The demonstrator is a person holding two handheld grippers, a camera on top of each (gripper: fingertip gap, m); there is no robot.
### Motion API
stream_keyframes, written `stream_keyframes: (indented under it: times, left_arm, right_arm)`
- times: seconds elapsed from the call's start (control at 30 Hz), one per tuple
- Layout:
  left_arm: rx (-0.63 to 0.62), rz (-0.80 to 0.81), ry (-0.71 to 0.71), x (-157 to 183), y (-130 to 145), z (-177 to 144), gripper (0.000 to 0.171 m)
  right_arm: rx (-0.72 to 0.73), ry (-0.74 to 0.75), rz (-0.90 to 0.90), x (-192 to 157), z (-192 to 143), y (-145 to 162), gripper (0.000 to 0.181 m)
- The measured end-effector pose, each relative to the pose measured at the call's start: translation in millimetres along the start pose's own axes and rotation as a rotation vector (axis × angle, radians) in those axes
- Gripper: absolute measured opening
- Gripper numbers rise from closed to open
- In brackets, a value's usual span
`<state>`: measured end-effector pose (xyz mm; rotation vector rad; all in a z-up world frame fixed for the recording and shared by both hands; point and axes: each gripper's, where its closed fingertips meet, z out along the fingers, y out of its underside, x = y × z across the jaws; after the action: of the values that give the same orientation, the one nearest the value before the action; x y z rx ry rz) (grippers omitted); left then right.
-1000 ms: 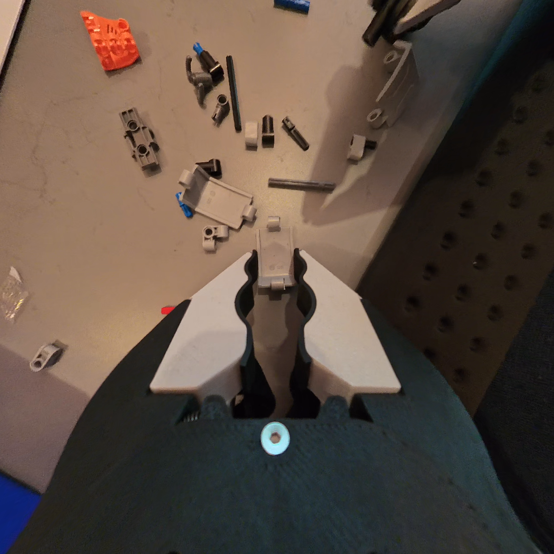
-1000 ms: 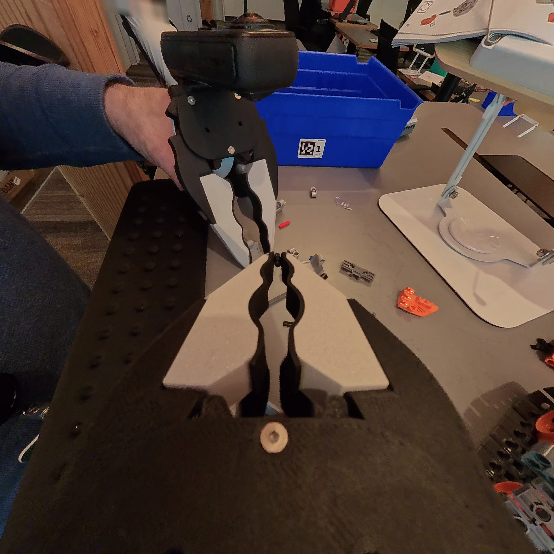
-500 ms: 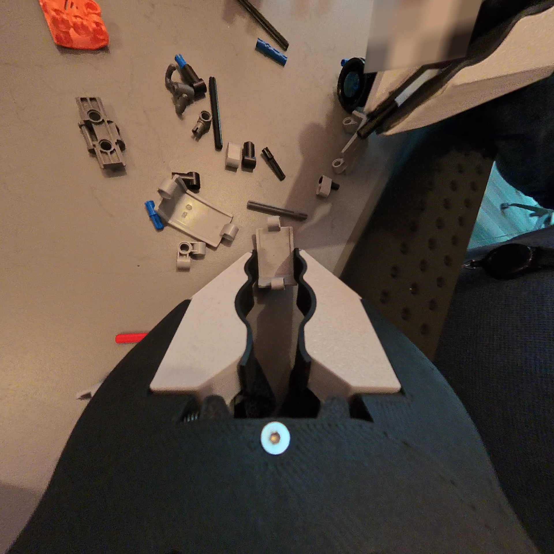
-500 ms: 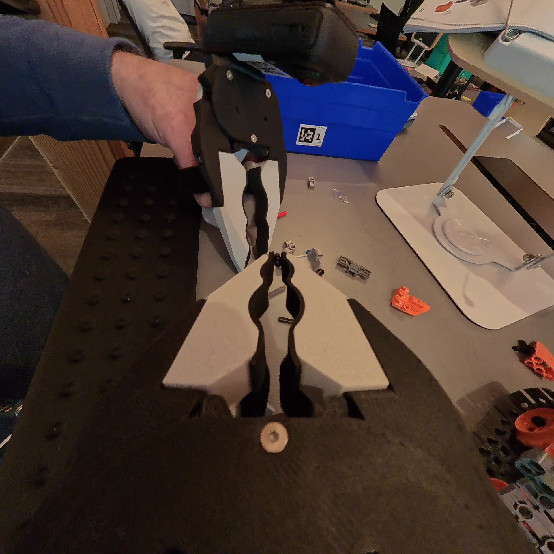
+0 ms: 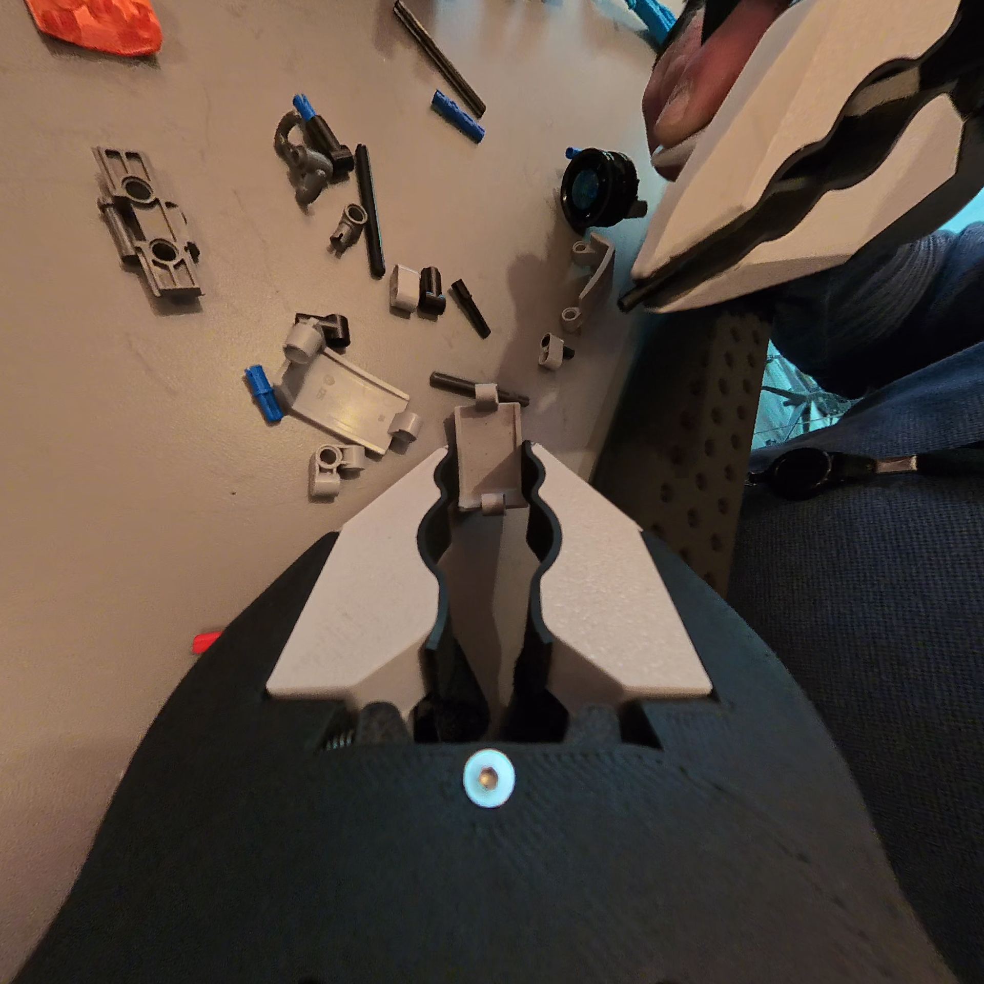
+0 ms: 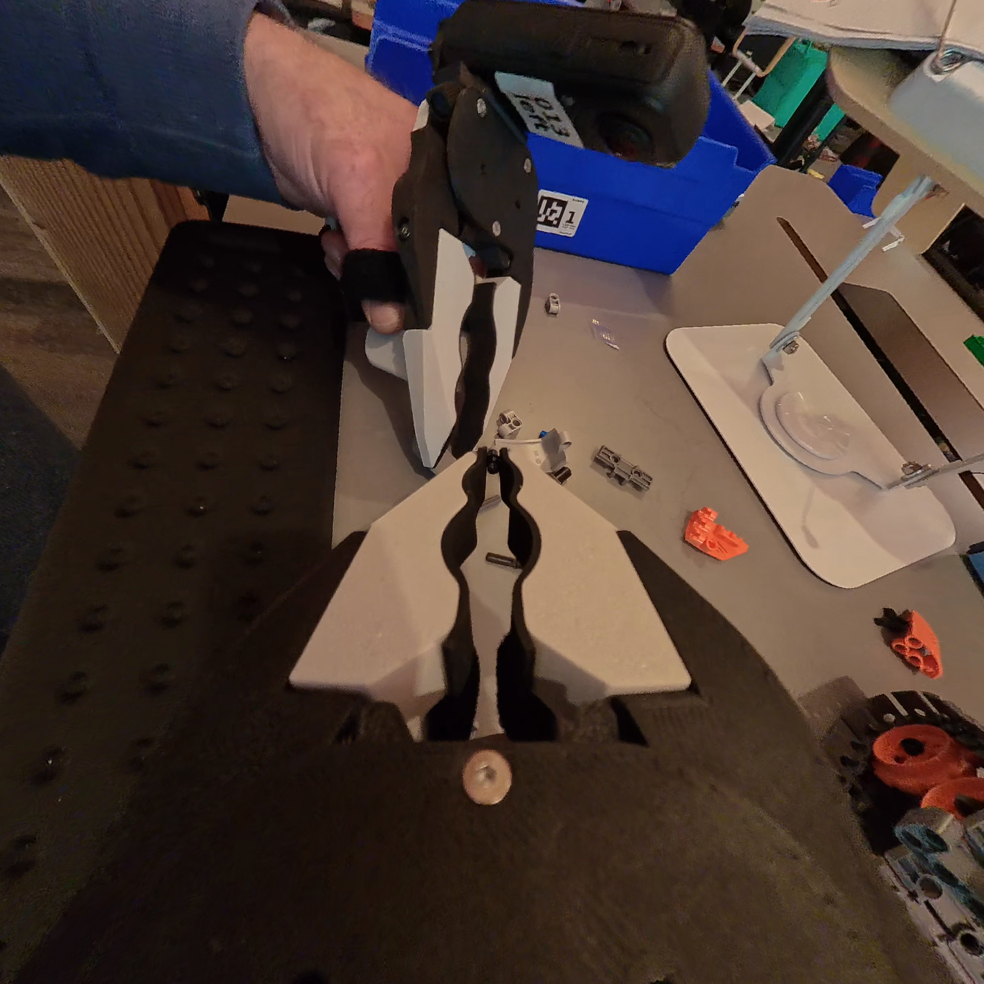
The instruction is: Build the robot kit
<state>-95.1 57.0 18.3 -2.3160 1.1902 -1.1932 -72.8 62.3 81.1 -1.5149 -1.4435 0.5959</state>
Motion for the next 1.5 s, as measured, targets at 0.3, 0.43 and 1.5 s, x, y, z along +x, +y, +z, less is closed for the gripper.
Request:
stream_keyframes:
  times: [0.3, 0.43, 1.5]
  left_arm:
    - [0.022, -0.033, 0.054, 0, -3, 0, 0.021]
    - [0.028, -0.039, 0.071, 0, -4, 1, 0.021]
    - [0.027, -0.058, 0.101, -7, -4, 0, 0.014]
  right_arm:
    - [-0.079, -0.009, -0.081, -11, 15, 12, 0.001]
    - [-0.114, 0.008, -0.128, -11, 20, 16, 0.001]
    - [-0.310, 0.043, -0.272, -5, 39, 42, 0.001]
